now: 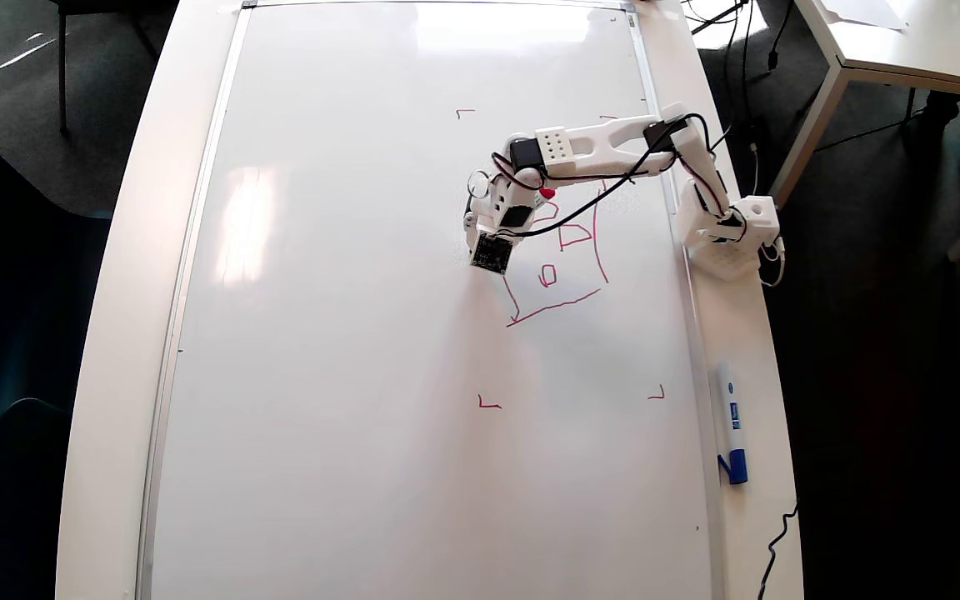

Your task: Draw on a whiteboard a robot head using a pen attached to the gripper

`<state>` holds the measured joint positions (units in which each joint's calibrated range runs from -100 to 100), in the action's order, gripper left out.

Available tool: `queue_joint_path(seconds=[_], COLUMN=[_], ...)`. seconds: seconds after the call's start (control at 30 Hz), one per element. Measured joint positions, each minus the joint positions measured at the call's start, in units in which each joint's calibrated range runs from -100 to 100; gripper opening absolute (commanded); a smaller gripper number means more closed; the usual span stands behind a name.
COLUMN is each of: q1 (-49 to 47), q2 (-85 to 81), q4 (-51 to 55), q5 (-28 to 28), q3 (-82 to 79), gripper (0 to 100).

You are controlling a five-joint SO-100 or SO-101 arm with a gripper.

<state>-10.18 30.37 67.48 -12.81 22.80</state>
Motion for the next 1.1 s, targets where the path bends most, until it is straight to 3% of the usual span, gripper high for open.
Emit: queue_joint_path(seconds=[0.67,1.1], q1=[3.77,4.6], q2=[0.08,0.08], q4=[-2.28,2.03], q5=[0.05,0.05], q3=[0.0,0.0], gripper=[1,1])
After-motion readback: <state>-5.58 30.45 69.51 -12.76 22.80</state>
